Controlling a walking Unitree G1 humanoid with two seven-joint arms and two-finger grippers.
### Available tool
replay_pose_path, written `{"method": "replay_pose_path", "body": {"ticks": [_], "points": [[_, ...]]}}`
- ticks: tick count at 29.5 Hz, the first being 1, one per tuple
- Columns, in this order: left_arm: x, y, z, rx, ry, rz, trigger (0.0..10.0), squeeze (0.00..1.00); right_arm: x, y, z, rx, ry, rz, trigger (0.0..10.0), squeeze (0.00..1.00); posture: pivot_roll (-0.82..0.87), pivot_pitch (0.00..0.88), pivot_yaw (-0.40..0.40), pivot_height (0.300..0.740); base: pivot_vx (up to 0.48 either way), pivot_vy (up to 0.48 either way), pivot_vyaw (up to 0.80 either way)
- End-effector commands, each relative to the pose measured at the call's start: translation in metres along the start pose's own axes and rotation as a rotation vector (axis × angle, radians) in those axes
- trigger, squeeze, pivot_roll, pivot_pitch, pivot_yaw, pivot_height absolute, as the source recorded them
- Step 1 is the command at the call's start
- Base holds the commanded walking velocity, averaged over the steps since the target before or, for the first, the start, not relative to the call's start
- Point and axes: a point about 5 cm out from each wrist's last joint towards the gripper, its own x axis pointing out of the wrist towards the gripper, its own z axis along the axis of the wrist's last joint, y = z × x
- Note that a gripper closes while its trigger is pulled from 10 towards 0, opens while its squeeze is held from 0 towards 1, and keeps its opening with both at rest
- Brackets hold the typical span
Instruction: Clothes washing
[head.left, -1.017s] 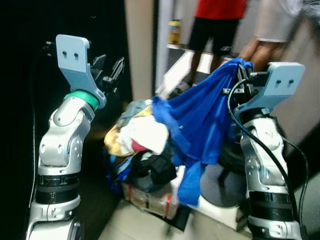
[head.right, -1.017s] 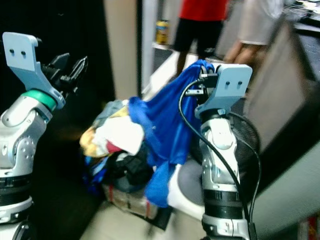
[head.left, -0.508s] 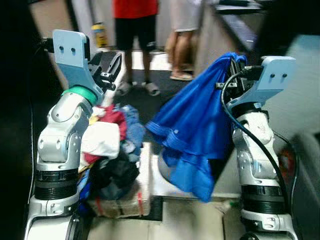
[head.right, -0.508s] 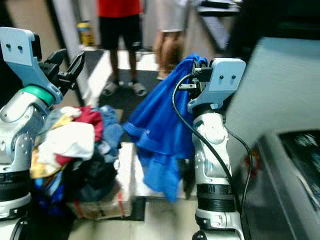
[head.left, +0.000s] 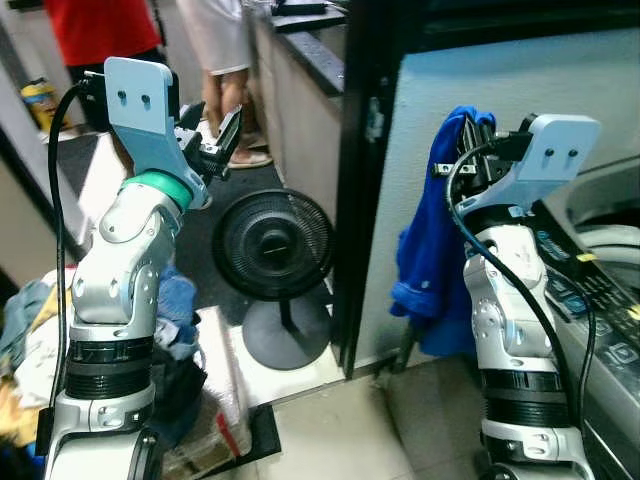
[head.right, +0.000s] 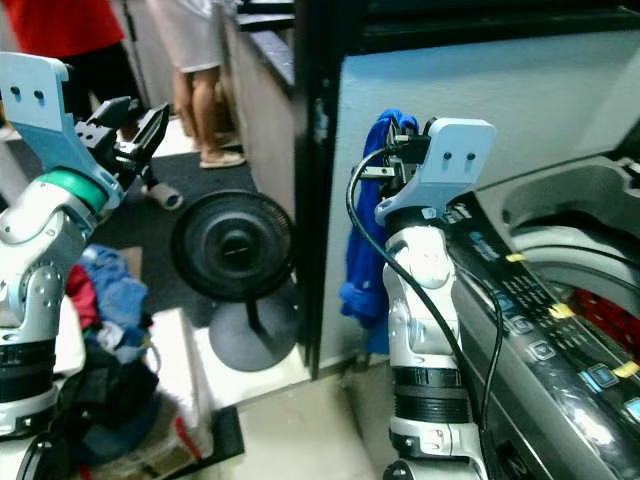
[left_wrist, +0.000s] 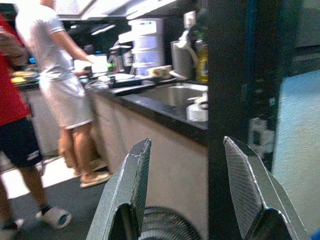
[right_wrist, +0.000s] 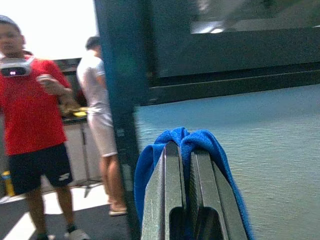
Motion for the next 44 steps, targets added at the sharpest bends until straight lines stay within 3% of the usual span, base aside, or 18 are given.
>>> {"method": "replay_pose_path", "body": {"ticks": [1,44], "points": [[-0.0006,0.0006,0.0026,0.016,-0.009,-0.001,10.0,0.0,0.0043,0.004,0.0074,0.016,-0.04,0.01,10.0,0.0,0.07,0.0,0.077,0.74,0.0,0.0,-0.8],[-0.002,0.0009,0.0013,0.022,0.002,-0.005,10.0,0.0,0.0059,0.0059,0.0064,0.026,-0.047,0.016,10.0,0.0,0.09,0.0,0.078,0.74,0.0,0.0,-0.8]]}}
